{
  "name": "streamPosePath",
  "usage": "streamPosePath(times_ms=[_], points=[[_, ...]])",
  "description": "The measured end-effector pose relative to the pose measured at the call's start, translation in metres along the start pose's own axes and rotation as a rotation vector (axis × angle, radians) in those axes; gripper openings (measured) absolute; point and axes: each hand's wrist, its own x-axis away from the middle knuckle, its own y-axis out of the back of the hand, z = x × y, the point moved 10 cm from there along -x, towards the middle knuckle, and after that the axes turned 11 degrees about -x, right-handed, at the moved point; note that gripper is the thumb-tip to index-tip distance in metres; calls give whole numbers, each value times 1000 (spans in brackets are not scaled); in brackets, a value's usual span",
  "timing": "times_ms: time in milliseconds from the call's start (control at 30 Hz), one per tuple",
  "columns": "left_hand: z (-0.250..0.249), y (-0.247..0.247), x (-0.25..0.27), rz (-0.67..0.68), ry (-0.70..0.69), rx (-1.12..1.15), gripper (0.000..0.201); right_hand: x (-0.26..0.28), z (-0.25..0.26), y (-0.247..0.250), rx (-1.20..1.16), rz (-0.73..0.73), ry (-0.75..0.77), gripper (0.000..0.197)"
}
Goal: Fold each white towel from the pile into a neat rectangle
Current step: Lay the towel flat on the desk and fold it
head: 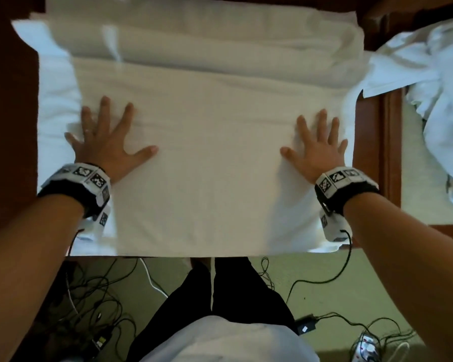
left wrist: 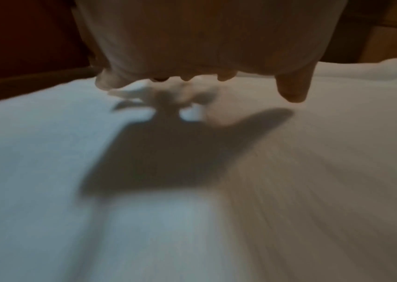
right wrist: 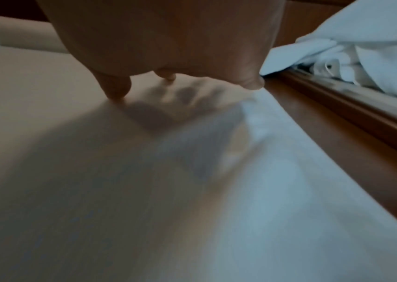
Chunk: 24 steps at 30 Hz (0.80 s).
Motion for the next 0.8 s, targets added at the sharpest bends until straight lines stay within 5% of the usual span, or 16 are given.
streamPosePath(times_ms=[233, 433, 600, 800], points=[[24, -85, 84, 116, 28, -55, 96, 96, -36, -74, 34, 130, -12, 85], [14, -56, 51, -15, 45, -29, 96, 51, -25, -39, 8, 21, 41, 82], [19, -86, 108, -151, -15, 2, 90, 115, -51, -44, -103, -249, 63, 63], [36, -150, 150, -93, -49, -82, 95, 165, -117, -89, -55, -205, 7, 58]])
